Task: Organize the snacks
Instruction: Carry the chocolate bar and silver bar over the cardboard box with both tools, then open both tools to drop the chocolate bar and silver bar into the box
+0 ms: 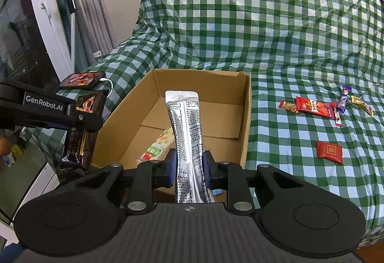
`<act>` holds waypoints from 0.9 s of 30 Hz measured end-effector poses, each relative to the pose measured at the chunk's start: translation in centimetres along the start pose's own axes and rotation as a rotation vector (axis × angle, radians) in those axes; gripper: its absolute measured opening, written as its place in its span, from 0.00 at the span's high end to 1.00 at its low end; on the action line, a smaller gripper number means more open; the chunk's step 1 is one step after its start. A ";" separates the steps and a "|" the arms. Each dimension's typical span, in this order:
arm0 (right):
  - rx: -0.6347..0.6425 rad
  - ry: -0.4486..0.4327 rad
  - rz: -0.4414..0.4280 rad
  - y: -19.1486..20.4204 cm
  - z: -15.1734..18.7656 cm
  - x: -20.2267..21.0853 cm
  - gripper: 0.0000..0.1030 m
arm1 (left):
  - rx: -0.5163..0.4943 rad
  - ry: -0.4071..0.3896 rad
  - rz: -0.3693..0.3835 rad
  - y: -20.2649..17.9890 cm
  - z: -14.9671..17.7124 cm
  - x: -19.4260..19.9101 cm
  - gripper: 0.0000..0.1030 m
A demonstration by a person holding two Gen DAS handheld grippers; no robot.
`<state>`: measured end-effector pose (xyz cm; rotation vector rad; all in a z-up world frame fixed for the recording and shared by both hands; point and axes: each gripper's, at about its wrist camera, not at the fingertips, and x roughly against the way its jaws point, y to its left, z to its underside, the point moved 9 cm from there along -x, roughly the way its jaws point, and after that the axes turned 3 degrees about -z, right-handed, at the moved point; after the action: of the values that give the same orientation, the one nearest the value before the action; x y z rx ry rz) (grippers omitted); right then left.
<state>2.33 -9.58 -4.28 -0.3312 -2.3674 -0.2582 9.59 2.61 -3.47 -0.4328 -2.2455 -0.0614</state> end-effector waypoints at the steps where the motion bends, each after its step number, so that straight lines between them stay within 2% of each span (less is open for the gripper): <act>1: -0.001 0.001 0.001 -0.1 -0.2 -0.3 0.76 | -0.001 -0.001 -0.001 0.0 -0.3 -0.3 0.59; 15: -0.045 0.037 -0.012 -1.3 -1.6 -5.3 0.76 | -0.006 0.044 -0.014 -0.7 -3.3 -5.9 0.59; 27: -0.095 0.072 -0.020 -2.6 -2.3 -9.7 0.76 | -0.013 0.099 -0.026 -0.9 -4.1 -10.8 0.59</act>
<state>9.88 -14.23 -9.48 -0.3380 -2.2933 -0.3869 18.78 -2.10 -8.81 -0.3989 -2.1541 -0.1094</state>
